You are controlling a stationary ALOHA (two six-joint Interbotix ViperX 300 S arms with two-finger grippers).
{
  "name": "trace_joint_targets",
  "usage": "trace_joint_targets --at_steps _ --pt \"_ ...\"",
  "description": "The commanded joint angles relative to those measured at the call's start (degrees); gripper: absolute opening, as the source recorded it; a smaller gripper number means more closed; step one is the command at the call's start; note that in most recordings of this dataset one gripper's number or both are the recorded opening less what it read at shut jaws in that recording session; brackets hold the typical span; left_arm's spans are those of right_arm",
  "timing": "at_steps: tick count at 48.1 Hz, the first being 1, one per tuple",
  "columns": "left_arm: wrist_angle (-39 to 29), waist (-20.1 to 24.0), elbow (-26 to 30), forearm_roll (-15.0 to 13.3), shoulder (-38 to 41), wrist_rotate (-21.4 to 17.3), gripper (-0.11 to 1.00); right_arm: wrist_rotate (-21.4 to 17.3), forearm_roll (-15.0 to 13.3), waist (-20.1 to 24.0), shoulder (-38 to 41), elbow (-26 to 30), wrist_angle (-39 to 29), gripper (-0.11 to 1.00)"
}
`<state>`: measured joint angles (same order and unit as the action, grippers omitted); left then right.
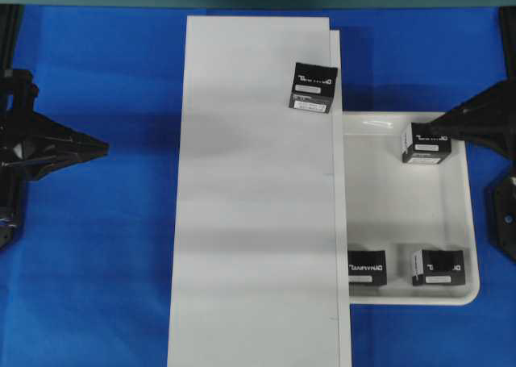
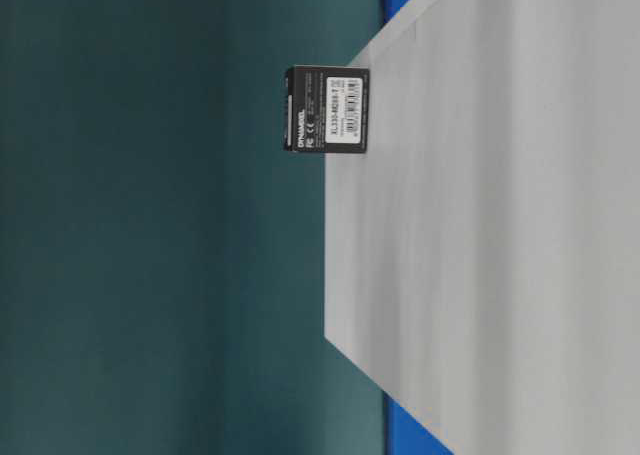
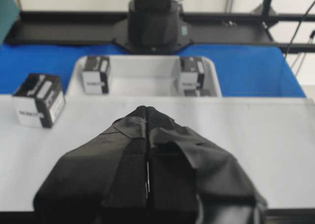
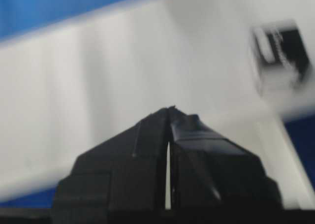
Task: Place the box from the white plastic tray onto the white base.
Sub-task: 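Move the right gripper toward the upper box in the white tray, then lower the open right gripper around the black-and-white box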
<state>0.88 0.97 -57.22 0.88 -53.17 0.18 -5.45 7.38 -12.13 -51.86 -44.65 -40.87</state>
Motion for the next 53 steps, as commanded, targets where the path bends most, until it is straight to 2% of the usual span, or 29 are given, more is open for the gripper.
trace_joint_targets --at_steps 1,8,15,22,30,36,40,53 --pt "0.26 0.26 2.11 0.18 0.44 0.0 -0.07 0.09 0.26 -2.37 2.9 3.87 -8.96 -0.01" --pt "0.35 0.26 2.2 0.18 1.76 1.14 -0.07 1.49 -0.88 -4.83 7.03 6.59 -21.18 -0.01" --pt "0.26 0.26 2.37 0.18 2.99 2.55 -0.07 5.36 -2.72 -6.68 10.46 7.12 -25.66 0.0" --pt "0.26 0.44 2.37 0.18 3.52 2.55 -0.07 11.16 -4.04 -8.96 14.06 7.47 -28.74 0.0" --pt "0.53 1.05 2.46 0.18 3.34 2.64 -0.07 20.13 -6.24 -12.04 17.67 6.68 -28.39 0.0" --pt "0.26 1.05 2.37 0.18 3.16 2.64 -0.07 25.14 -7.56 -13.8 19.95 5.45 -26.1 0.0" --pt "0.35 1.05 2.46 0.18 3.25 2.72 -0.07 26.72 -7.73 -14.77 21.18 4.57 -23.73 0.01" --pt "0.26 0.09 2.55 0.18 3.16 2.72 -0.07 27.77 -8.0 -14.94 23.47 0.53 -18.54 0.05"
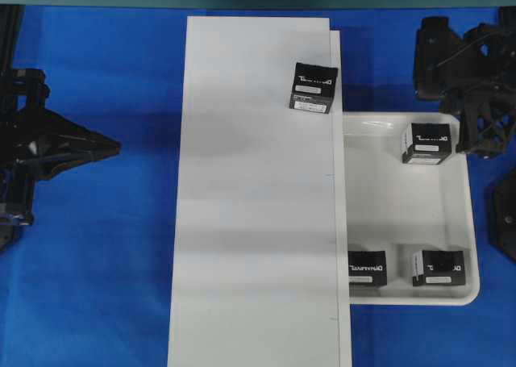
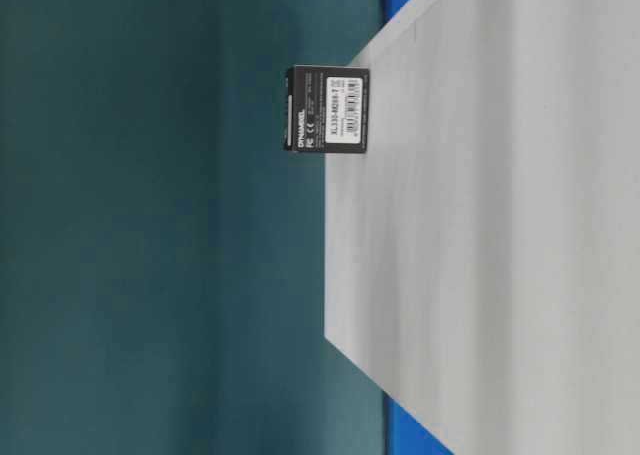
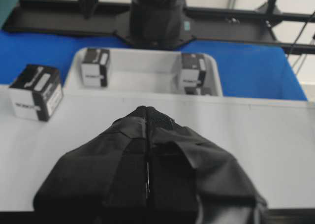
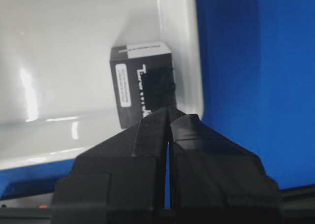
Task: Place the box from the white plastic tray onto the white base.
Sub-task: 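Lower the open right gripper around the black-and-white box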
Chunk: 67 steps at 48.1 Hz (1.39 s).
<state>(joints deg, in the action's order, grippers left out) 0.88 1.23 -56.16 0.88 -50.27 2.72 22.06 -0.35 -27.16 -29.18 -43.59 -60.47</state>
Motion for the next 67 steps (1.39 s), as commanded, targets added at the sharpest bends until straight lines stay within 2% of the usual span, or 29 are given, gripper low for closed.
trace_joint_targets --at_steps 1,7,11,20,24,37,47,67 --pt "0.26 -0.09 1.49 0.18 0.18 0.18 -0.07 0.44 -0.18 0.0 0.79 -0.79 1.23 0.06" --pt "0.26 -0.09 1.49 0.18 0.18 0.26 -0.07 2.2 -0.09 0.0 0.88 -2.55 3.16 0.16" --pt "0.26 -0.26 1.49 0.18 -0.18 0.44 -0.07 2.55 0.0 0.09 0.88 -3.25 4.48 0.35" --pt "0.26 -0.44 1.58 0.18 -1.14 2.55 -0.07 2.55 -0.18 0.09 0.79 -5.54 8.26 0.88" --pt "0.18 -0.44 1.49 0.18 -1.05 3.34 -0.07 2.46 -0.26 0.09 0.88 -6.42 9.67 0.99" --pt "0.09 -0.44 1.58 0.18 -0.88 3.69 -0.07 2.64 -0.18 0.09 1.41 -9.67 11.16 1.0" --pt "0.09 -0.97 2.2 0.18 -0.79 3.69 -0.07 2.64 -0.18 -0.97 2.37 -10.81 15.03 1.0" --pt "0.09 -1.76 2.99 0.18 -0.53 3.78 -0.07 2.64 0.44 -1.14 8.17 -13.1 21.09 1.0"
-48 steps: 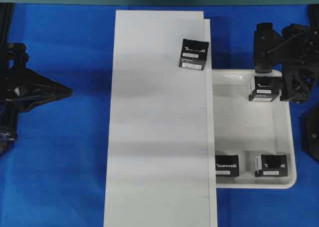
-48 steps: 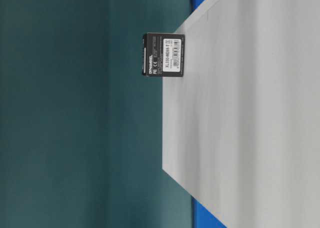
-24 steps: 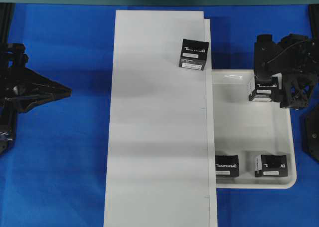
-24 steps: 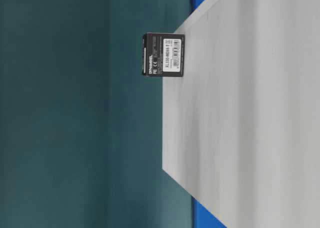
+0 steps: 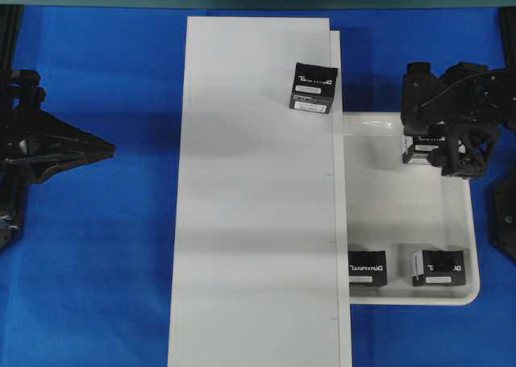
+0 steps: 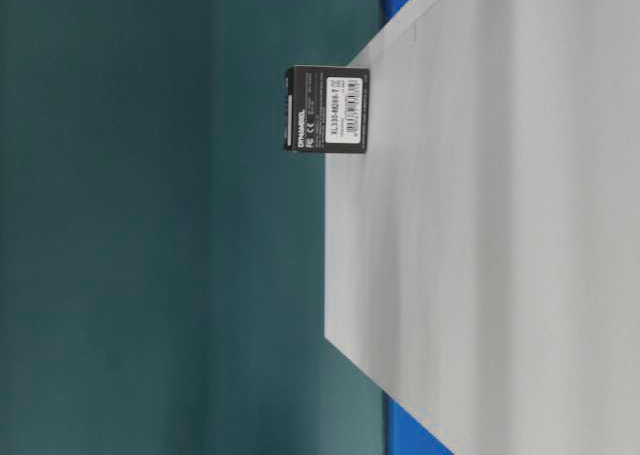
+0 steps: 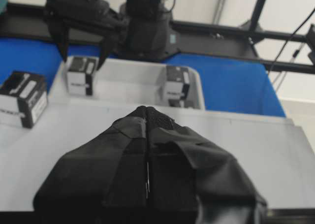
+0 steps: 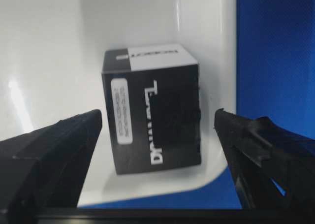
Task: Place the box from the white plastic tray onto the white base.
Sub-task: 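Lower the open right gripper around the black-and-white box, then close the right gripper on the box and lift it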
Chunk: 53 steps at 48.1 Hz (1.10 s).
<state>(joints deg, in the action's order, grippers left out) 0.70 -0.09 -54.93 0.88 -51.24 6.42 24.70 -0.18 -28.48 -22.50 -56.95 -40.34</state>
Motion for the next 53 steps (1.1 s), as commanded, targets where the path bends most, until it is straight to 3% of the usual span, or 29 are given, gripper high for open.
trace_joint_targets --at_steps 1,26,30,37,53 --pt "0.26 -0.44 1.76 0.18 0.53 0.09 -0.07 0.0 0.26 0.18 1.93 0.18 1.23 1.0" --pt "0.35 -0.44 1.85 0.18 1.93 0.09 -0.07 -0.35 0.44 0.18 4.83 -0.97 3.87 0.98" --pt "0.26 -0.44 1.85 0.18 1.93 0.09 -0.07 -0.62 0.79 0.18 4.83 -0.7 2.81 0.9" --pt "0.26 -0.44 1.93 0.09 1.93 0.09 -0.07 -0.7 1.67 0.44 4.83 -0.35 0.97 0.6" --pt "0.26 -0.18 2.02 0.18 1.93 0.09 -0.07 -2.9 2.99 0.44 1.58 3.6 -5.62 0.6"
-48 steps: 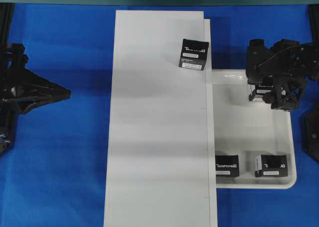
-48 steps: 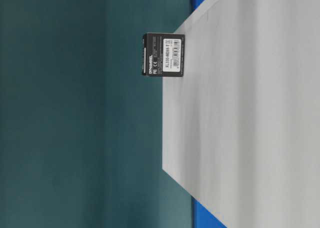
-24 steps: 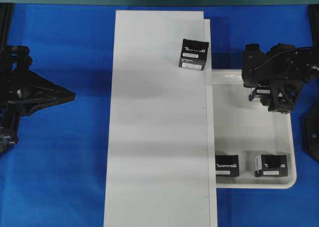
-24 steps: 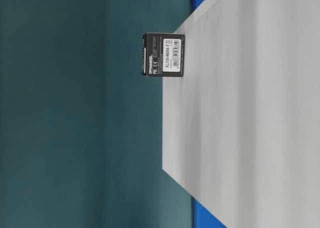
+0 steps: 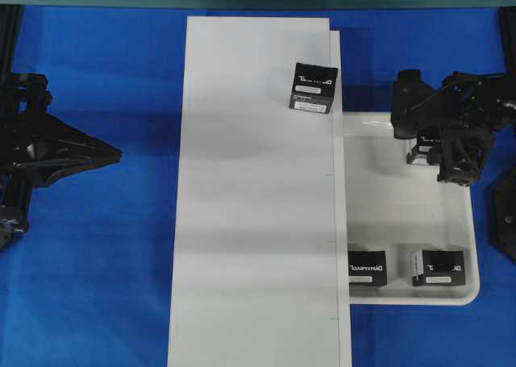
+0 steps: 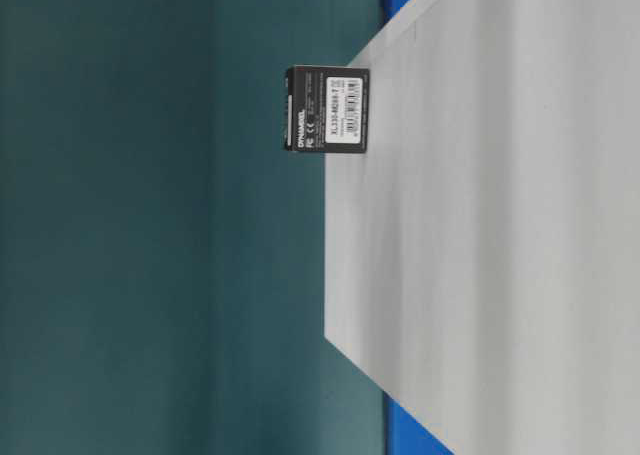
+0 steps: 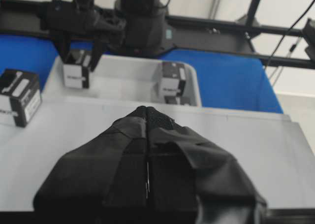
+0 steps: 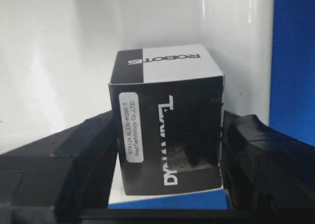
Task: Place the box from the white plastic tray onto the white base.
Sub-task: 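Close the right gripper on the box and lift it, then carry the box left over the white base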
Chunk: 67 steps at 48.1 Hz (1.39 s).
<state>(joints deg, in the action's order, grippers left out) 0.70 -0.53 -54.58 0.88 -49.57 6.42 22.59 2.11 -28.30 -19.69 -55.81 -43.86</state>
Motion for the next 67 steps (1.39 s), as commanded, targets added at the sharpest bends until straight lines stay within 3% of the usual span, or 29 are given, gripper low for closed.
trace_joint_targets --at_steps 1,14,25,43,67 --pt "0.26 0.26 1.67 0.18 0.26 0.09 -0.07 -1.23 0.79 0.26 -1.58 3.16 -3.16 0.6" --pt "0.26 0.44 1.85 0.18 0.26 0.09 -0.07 -6.77 1.14 0.79 -6.06 13.1 -19.25 0.6" --pt "0.26 0.53 1.93 0.18 0.26 0.09 -0.07 -8.26 1.14 2.99 -8.26 20.13 -26.54 0.6" --pt "0.26 0.7 1.93 0.18 0.26 0.0 -0.07 -12.48 1.23 9.23 -5.27 27.51 -28.48 0.6" --pt "0.26 0.79 2.02 0.18 0.35 0.09 -0.07 -12.92 1.32 14.15 5.27 37.62 -28.48 0.6"
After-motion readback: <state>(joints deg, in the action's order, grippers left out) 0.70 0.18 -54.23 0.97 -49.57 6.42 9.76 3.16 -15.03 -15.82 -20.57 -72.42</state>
